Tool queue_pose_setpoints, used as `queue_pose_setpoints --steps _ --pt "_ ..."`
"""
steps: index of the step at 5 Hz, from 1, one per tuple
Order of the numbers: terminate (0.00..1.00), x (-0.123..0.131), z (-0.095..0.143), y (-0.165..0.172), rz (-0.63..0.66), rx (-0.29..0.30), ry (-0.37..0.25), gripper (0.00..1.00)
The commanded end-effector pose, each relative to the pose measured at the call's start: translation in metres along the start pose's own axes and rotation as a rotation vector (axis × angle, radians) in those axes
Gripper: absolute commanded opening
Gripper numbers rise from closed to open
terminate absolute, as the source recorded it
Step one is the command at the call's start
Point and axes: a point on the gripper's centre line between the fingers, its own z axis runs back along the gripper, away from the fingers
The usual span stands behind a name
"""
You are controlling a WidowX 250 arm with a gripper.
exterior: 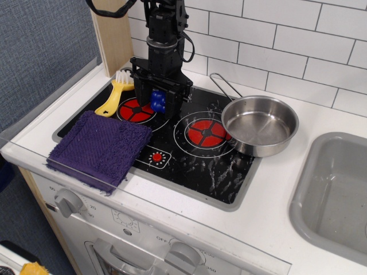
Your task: Grabbed the blue square from inside the bowl and laid it onto the top left of the stove
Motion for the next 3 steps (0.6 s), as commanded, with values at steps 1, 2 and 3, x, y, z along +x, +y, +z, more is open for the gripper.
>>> queue_pose_setpoints --steps 1,2,3 --pt "0.0 -0.012 0.028 0.004 0.003 -0.002 -0.065 1.0" --pt "0.0 -0.014 0.055 0.011 0.036 -0.029 -0.147 1.0" --pt "0.0 -0.021 0.082 0.014 0.046 -0.037 -0.219 1.0"
